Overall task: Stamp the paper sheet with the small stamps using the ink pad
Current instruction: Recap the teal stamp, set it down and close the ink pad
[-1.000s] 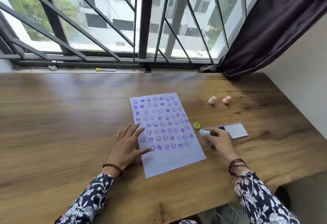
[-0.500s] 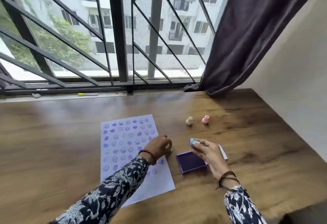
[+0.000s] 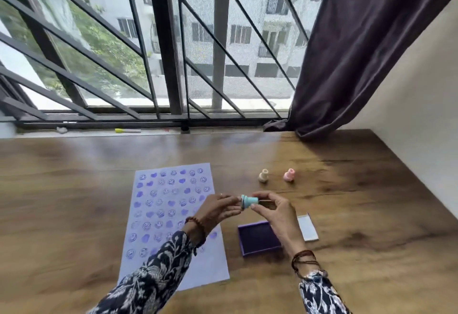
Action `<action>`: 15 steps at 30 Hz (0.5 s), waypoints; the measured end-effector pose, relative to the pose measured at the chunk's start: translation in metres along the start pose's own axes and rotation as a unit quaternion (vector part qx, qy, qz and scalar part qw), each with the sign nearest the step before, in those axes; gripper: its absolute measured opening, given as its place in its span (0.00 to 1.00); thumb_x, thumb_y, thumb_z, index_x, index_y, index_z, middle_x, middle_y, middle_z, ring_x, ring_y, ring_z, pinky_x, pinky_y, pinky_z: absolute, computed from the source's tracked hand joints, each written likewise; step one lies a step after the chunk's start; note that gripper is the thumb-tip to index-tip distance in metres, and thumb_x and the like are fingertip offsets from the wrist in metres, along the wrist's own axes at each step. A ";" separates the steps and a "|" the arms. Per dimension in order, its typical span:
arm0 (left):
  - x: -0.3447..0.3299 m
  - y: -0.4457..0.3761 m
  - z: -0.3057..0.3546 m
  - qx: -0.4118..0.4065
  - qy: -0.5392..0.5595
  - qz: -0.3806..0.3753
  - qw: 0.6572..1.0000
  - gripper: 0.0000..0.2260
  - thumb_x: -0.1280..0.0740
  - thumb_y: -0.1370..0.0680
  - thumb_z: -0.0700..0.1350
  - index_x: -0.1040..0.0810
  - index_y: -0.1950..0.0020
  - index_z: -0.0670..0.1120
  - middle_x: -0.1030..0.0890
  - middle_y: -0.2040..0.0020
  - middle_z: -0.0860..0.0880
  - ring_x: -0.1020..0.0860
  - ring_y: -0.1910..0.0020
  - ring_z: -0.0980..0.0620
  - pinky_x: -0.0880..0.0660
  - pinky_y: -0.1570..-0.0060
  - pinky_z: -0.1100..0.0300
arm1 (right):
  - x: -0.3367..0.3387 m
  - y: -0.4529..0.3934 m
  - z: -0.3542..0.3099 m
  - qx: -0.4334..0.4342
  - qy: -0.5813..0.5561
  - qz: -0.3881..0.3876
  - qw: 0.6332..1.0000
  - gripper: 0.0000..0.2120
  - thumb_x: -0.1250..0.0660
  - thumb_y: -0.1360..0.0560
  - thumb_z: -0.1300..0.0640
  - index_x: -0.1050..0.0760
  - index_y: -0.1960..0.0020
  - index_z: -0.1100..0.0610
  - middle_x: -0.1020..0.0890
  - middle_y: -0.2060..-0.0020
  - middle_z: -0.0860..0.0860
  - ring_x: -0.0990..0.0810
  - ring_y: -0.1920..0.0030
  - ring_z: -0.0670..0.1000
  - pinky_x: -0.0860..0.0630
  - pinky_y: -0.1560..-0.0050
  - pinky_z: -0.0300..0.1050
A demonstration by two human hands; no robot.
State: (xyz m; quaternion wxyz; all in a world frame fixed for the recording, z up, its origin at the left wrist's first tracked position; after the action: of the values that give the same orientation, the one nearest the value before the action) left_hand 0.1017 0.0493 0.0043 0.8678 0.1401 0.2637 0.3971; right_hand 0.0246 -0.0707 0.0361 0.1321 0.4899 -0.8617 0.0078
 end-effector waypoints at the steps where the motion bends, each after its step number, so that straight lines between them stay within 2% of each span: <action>1: 0.000 -0.001 -0.001 0.004 0.006 -0.002 1.000 0.12 0.40 0.24 0.33 0.28 0.43 0.27 0.18 0.73 0.47 0.19 0.73 0.56 0.21 0.66 0.68 | 0.000 -0.001 -0.002 0.005 0.000 0.001 1.000 0.11 0.28 0.32 0.65 0.20 0.52 0.53 0.16 0.59 0.44 0.19 0.61 0.34 0.27 0.61 0.23; 5: 0.000 -0.004 0.003 0.003 0.020 -0.010 1.000 0.12 0.39 0.24 0.34 0.26 0.44 0.29 0.17 0.68 0.45 0.18 0.69 0.56 0.21 0.62 0.69 | 0.002 -0.001 -0.007 0.024 0.003 0.011 1.000 0.11 0.27 0.32 0.63 0.19 0.51 0.54 0.15 0.58 0.48 0.19 0.58 0.36 0.25 0.57 0.27; 9: -0.004 -0.009 0.010 -0.002 0.044 -0.024 0.999 0.09 0.38 0.24 0.35 0.24 0.47 0.32 0.19 0.60 0.41 0.17 0.65 0.55 0.21 0.57 0.68 | 0.007 -0.003 -0.009 0.032 -0.037 0.039 0.998 0.09 0.27 0.32 0.62 0.18 0.53 0.54 0.14 0.58 0.49 0.17 0.56 0.43 0.21 0.53 0.35; 12: -0.007 -0.012 0.008 0.015 0.085 -0.036 0.996 0.07 0.38 0.24 0.34 0.22 0.51 0.33 0.16 0.62 0.41 0.16 0.63 0.52 0.20 0.56 0.65 | 0.008 -0.008 -0.013 0.048 -0.033 0.053 0.997 0.09 0.26 0.33 0.62 0.18 0.54 0.53 0.14 0.59 0.49 0.17 0.57 0.43 0.24 0.56 0.30; 15: -0.005 -0.015 0.009 0.016 0.097 -0.035 0.995 0.06 0.38 0.25 0.34 0.21 0.55 0.35 0.15 0.65 0.42 0.16 0.64 0.51 0.20 0.58 0.65 | 0.006 -0.017 -0.021 0.065 0.009 0.035 0.997 0.11 0.26 0.34 0.63 0.18 0.54 0.54 0.14 0.58 0.51 0.17 0.56 0.45 0.23 0.54 0.32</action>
State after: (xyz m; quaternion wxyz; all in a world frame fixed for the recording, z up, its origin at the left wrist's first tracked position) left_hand 0.1126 0.0355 0.0066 0.8494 0.1049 0.3577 0.3737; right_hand 0.0403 -0.0818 0.0559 0.1077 0.4665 -0.8749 0.0732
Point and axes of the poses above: each hand's wrist, its own y-axis away from the middle knuckle, its own x-axis out of the back of the hand, z = x × y, the point moved 9 cm from there along -y, towards the middle knuckle
